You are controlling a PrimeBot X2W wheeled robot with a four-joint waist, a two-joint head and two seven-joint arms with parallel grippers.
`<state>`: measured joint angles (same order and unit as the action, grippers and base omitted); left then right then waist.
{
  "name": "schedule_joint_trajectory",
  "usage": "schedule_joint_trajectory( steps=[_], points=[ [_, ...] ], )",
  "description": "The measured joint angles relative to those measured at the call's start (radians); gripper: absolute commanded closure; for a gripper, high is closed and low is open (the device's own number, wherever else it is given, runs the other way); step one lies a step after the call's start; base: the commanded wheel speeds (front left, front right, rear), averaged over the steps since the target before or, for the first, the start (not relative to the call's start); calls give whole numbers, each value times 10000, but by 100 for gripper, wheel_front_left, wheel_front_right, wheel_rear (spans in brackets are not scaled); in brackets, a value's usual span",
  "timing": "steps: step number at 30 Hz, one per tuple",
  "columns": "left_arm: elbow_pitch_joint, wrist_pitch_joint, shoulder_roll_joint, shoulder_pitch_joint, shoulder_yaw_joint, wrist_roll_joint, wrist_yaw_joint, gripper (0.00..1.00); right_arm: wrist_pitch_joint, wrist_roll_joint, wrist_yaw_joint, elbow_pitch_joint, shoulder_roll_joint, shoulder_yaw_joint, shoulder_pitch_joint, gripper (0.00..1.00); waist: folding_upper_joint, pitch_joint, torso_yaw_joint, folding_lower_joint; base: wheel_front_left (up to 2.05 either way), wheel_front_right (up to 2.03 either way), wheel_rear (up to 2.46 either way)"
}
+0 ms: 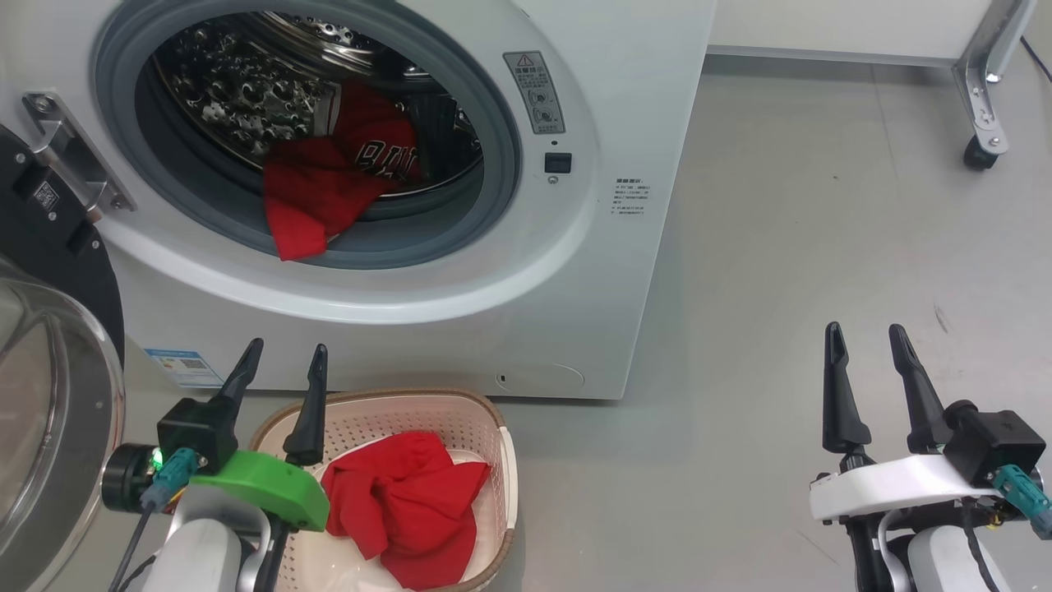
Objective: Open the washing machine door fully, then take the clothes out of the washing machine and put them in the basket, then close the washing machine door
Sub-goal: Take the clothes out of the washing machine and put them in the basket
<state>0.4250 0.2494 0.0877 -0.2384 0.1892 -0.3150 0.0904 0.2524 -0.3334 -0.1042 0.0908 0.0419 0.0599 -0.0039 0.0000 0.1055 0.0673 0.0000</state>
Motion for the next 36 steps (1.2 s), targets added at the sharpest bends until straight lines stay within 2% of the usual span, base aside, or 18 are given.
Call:
schedule_joint_trajectory(
  steps=[36],
  points=[
    [-1361, 0, -125, 1104, -104, 514, -119, 0, 0, -2, -4, -128, -6, 188, 343, 0, 0, -11, -304, 0, 0, 0, 0]
  ],
)
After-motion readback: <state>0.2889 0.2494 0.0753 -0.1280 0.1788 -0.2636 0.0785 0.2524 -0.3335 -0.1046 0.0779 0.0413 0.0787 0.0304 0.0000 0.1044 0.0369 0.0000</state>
